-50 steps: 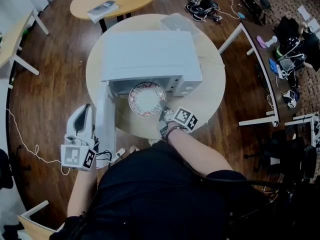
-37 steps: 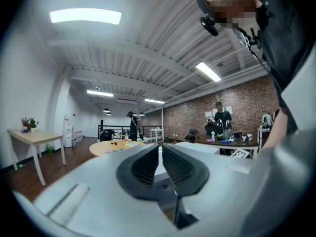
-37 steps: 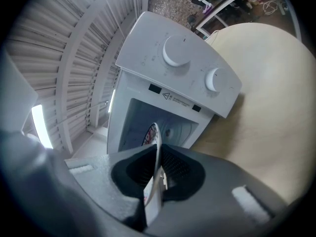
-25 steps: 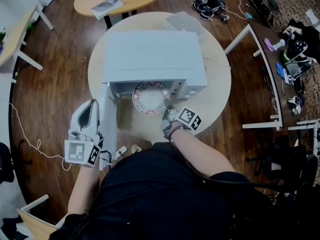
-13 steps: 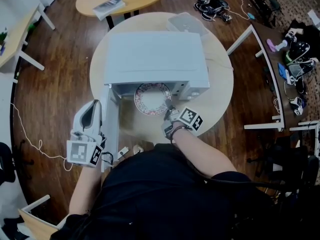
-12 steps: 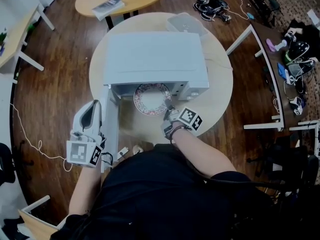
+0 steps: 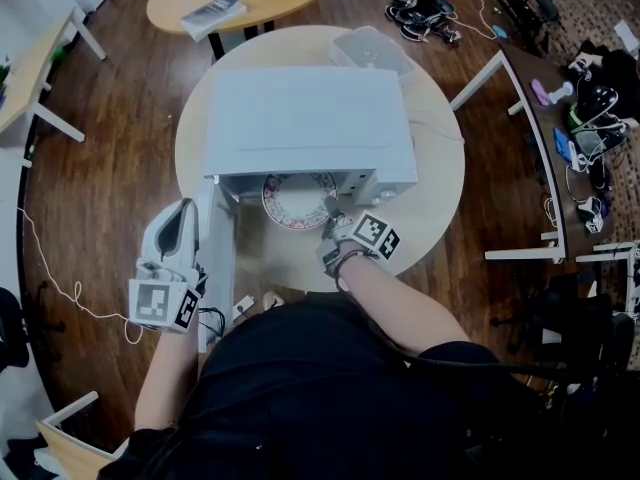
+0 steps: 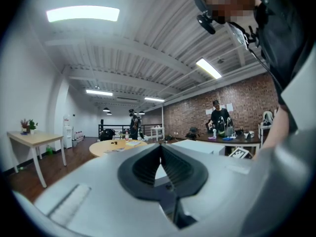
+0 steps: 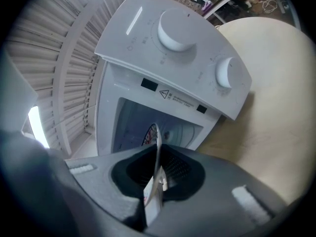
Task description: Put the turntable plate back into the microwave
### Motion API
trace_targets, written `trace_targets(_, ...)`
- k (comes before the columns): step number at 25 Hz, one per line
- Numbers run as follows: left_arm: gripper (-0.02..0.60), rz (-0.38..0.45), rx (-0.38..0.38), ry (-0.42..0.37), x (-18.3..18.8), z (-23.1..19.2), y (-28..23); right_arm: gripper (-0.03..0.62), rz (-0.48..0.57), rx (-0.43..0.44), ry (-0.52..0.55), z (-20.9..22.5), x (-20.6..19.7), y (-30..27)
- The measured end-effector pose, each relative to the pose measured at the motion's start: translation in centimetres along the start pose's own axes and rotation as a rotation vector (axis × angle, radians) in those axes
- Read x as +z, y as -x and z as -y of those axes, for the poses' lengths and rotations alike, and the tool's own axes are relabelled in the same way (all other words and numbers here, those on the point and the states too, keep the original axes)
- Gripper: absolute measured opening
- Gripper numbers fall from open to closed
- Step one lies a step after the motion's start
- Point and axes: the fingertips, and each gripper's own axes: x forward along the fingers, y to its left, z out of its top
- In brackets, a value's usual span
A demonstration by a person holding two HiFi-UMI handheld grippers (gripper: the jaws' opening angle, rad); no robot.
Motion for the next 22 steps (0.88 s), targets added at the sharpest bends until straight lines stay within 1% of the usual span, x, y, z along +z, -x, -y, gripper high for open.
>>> trace_targets(10, 0.005, -0.008, -0.028, -0.006, -0.1, 0.6, -1.0, 0.018, 0.0, -0.012, -0.012, 0.1, 0.1, -1.0)
trace_targets(17, 0.005, -0.004, -0.034, 0.005, -0.1, 0.6, -1.6, 0.02, 0.001, -0.017, -0.009, 0.1, 0.2, -1.2)
trace_targets(22, 0.005, -0.004, -0.047, -0.008, -0.1, 1.0, -1.7, 0.02, 0.001, -0.024, -0.007, 0.3, 0.2, -1.5)
